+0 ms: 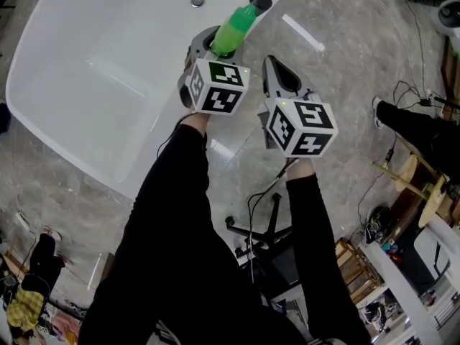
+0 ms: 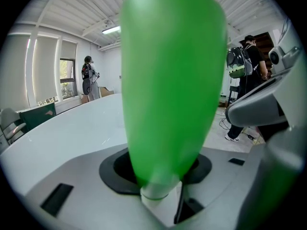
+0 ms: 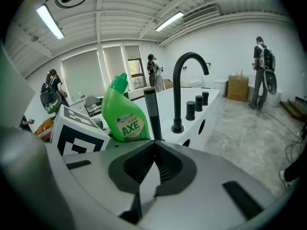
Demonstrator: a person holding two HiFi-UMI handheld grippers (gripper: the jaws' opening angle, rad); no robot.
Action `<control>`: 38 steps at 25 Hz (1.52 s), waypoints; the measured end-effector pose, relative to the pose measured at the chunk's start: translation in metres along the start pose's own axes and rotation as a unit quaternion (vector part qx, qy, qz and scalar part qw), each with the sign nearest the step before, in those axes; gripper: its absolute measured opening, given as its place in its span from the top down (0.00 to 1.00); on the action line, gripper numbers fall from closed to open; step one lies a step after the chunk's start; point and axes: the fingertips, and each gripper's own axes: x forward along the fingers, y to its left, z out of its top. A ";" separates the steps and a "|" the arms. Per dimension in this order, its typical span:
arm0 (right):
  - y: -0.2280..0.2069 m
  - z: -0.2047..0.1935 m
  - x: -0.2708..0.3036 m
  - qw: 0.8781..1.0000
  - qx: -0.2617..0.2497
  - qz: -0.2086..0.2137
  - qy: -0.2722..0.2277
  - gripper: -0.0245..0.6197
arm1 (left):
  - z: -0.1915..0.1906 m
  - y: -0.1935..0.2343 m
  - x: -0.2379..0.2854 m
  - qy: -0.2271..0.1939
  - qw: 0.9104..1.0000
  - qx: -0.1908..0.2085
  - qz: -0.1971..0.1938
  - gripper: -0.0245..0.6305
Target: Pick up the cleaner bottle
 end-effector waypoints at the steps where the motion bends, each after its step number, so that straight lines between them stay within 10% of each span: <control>1: -0.001 -0.001 -0.001 1.000 0.000 -0.001 0.001 0.96 | 0.000 0.000 0.000 -0.002 1.000 0.001 0.001 0.66; 19: 0.012 0.040 -0.009 0.999 -0.029 0.009 -0.020 0.96 | 0.044 0.032 -0.040 -0.061 0.997 -0.014 0.034 0.67; 38: 0.117 0.156 -0.025 0.986 -0.114 0.075 -0.092 0.96 | 0.139 0.141 -0.147 -0.124 0.985 -0.024 0.114 0.67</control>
